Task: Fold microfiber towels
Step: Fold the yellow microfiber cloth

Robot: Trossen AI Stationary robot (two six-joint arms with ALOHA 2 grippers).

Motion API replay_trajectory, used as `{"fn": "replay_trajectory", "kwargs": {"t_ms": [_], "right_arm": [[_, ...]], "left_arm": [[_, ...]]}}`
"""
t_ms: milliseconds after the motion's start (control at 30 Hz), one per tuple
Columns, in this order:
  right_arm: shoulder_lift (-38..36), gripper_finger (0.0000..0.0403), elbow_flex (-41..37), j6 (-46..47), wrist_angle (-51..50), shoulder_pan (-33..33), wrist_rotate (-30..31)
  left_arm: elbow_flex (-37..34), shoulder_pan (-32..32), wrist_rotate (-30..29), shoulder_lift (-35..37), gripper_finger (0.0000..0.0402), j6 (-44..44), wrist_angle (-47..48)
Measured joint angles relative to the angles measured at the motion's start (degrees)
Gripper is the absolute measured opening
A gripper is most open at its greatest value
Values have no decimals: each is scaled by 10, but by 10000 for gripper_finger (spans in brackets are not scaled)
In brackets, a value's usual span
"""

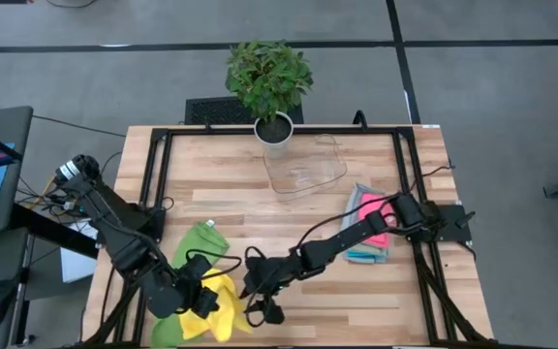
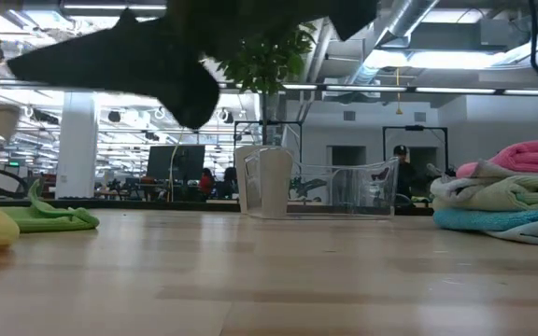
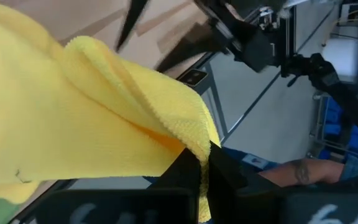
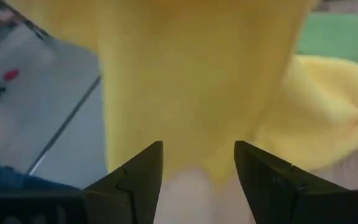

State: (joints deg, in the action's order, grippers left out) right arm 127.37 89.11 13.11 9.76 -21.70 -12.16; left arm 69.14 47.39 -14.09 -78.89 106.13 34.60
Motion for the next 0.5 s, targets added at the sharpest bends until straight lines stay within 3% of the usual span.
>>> {"fn": "replay_trajectory", "kwargs": {"t_ms": [500], "right_arm": [[87,224,47,11,-5,12,0]], "left_arm": [[0,3,1,0,0,13,7]]}}
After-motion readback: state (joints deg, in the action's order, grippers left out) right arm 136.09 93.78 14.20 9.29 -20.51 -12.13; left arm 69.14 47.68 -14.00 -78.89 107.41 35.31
